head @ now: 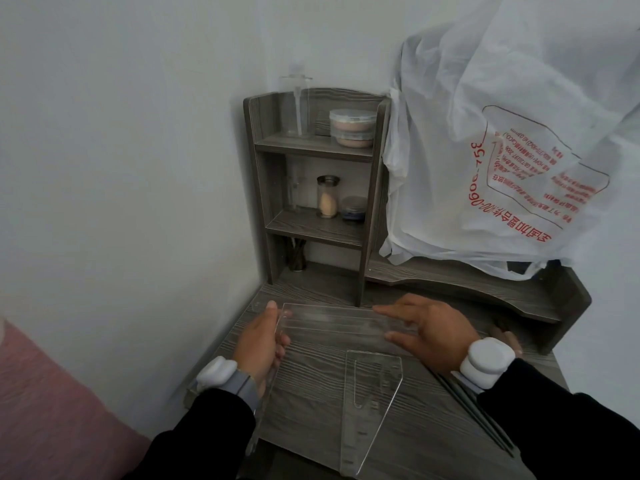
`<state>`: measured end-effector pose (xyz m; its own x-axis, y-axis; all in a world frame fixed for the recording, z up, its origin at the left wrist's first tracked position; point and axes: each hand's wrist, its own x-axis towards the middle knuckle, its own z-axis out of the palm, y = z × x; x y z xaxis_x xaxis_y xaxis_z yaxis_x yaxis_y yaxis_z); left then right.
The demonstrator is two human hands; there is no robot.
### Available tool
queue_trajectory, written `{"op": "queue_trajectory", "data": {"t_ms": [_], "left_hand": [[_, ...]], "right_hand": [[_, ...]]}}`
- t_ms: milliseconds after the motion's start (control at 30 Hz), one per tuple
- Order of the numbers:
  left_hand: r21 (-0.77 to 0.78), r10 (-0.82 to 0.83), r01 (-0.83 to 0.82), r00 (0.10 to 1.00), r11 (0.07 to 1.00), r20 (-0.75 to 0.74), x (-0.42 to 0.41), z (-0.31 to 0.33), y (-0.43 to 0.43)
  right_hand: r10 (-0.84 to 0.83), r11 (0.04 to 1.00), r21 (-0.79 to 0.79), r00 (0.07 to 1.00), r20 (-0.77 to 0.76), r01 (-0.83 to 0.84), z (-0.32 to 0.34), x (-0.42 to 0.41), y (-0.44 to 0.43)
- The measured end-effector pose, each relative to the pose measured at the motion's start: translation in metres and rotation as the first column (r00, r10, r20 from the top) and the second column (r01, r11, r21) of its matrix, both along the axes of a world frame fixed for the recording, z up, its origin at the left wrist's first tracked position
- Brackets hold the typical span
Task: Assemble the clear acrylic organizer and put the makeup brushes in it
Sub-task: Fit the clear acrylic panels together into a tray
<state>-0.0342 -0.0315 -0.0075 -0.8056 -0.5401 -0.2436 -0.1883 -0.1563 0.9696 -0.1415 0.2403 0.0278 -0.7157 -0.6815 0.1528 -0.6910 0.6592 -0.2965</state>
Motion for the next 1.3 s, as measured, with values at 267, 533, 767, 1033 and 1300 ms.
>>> {"op": "queue_trajectory", "data": {"t_ms": [267,533,767,1033,1300], "left_hand": [[0.016,-0.014,0.014,1.0,1.0,-0.012,-0.002,-0.005,-0.006],[0.049,-0.04,0.039,0.999,0.998,0.004,-0.004,-0.007,-0.012],[0.118,-0.091,0.086,0.995,0.989,0.04,-0.004,-0.003,-0.015],[0.211,-0.12,0.108,0.992,0.972,0.043,-0.003,-0.004,-0.018],[0.194,-0.125,0.113,0.991,0.974,0.049,-0.005,-0.006,-0.017]], "right_hand": [[0.004,1.0,-0.019,1.0,0.02,-0.004,-0.006,0.0,-0.003],[0.0,0.999,-0.039,1.0,-0.008,0.0,-0.006,0.006,-0.008],[0.011,1.0,-0.027,1.0,-0.02,-0.011,0.001,0.012,-0.009],[-0.038,0.999,0.003,0.999,-0.014,0.038,-0.002,0.011,-0.003],[-0.045,0.999,-0.002,0.999,0.009,0.045,-0.003,0.011,-0.003]]}}
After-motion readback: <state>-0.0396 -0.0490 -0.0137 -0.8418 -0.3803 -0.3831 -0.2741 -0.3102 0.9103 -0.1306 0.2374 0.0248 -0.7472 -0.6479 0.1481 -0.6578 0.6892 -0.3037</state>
